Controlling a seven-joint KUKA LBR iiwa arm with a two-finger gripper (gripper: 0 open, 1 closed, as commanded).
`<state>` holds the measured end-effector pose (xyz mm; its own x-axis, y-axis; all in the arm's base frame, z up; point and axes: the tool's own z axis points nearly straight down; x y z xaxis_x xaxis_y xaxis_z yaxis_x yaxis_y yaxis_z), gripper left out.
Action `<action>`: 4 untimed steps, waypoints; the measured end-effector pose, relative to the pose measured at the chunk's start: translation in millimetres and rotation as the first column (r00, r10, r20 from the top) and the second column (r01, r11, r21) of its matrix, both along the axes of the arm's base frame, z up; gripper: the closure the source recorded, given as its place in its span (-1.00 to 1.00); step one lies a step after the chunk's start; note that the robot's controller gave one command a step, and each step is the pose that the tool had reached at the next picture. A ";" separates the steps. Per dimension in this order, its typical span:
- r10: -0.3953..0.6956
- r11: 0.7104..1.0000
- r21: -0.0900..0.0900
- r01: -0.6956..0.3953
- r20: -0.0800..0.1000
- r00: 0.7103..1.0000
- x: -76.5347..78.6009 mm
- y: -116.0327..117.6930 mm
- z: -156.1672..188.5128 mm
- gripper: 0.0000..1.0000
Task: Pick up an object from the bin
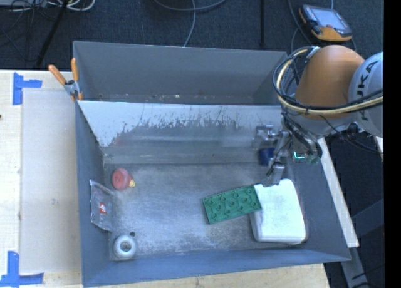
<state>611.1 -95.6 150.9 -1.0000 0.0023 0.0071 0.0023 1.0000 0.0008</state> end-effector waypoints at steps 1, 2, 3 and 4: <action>0.284 0.959 -0.002 -0.284 0.008 0.959 -50.8 7.1 -74.6 -1.00; 0.027 1.000 0.001 -0.027 0.009 1.000 -69.5 38.6 -80.3 -1.00; 0.030 1.000 0.000 -0.030 0.007 1.000 -69.5 37.8 -79.1 1.00; 0.024 1.000 -0.002 -0.024 0.016 1.000 -84.9 34.6 138.1 1.00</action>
Offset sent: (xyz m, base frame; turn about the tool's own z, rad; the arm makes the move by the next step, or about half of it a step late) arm -0.0522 0.0071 -0.0761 -0.2882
